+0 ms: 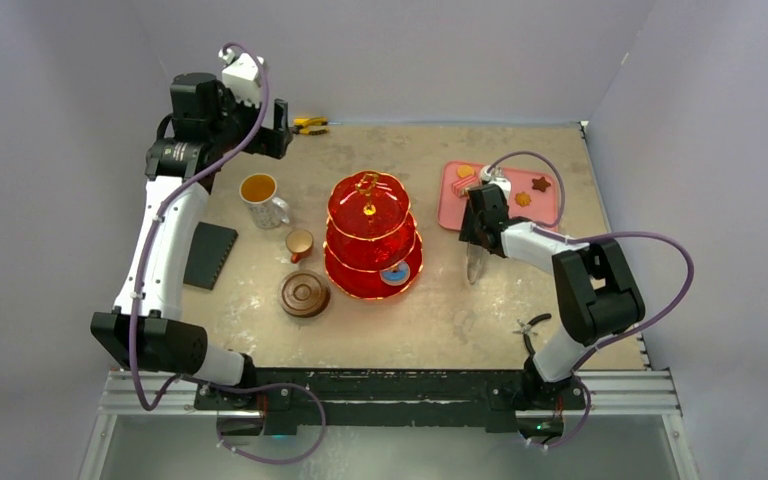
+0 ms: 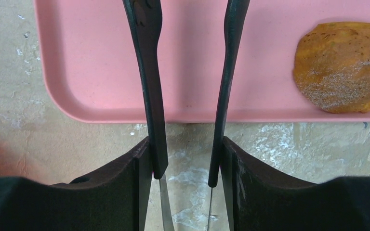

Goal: Serve the afternoon tea
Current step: Place the clamp on the tray.

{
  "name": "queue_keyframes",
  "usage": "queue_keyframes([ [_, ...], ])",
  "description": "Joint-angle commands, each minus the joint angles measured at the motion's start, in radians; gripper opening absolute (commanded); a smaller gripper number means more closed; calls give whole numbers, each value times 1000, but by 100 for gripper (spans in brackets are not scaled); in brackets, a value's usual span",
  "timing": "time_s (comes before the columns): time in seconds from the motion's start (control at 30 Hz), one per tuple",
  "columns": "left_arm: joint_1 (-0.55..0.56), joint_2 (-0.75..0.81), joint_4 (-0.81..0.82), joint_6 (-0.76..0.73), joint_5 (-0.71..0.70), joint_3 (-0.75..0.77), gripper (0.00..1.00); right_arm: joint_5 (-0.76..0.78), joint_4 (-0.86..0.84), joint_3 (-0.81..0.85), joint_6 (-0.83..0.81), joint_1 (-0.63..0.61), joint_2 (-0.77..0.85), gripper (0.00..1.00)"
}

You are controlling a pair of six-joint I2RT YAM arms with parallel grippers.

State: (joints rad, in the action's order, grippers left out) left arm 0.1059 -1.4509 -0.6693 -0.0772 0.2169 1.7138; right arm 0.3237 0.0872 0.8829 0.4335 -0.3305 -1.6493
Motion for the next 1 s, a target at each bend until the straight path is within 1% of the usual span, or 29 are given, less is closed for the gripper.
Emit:
queue_keyframes([
  [0.0, -44, 39, 59, 32, 98, -36, 99, 16, -83, -18, -8, 5, 20, 55],
  [0.17, -52, 61, 89, 38, 118, -84, 99, -3, -107, -33, -1, 4, 26, 70],
  [0.3, -54, 53, 100, 47, 118, -102, 99, 27, -122, -59, 31, 4, 60, 86],
  [0.33, -54, 51, 102, 48, 120, -105, 99, 44, -126, -65, 37, 4, 74, 94],
  [0.37, -54, 49, 105, 52, 123, -108, 99, 62, -133, -71, 42, 5, 88, 98],
  [0.53, -54, 57, 133, 60, 131, -129, 99, 102, -222, -119, 55, 5, 146, 99],
  [0.63, -54, 57, 138, 60, 135, -137, 99, 105, -283, -158, 71, 2, 144, 98],
  [0.73, -53, 57, 141, 60, 138, -144, 99, 109, -338, -187, 85, -5, 125, 96],
  [0.87, -54, 55, 149, 63, 142, -152, 99, 128, -374, -190, 87, -27, 119, 95],
  [0.97, -54, 52, 151, 69, 142, -149, 99, 136, -360, -169, 88, -29, 92, 95],
])
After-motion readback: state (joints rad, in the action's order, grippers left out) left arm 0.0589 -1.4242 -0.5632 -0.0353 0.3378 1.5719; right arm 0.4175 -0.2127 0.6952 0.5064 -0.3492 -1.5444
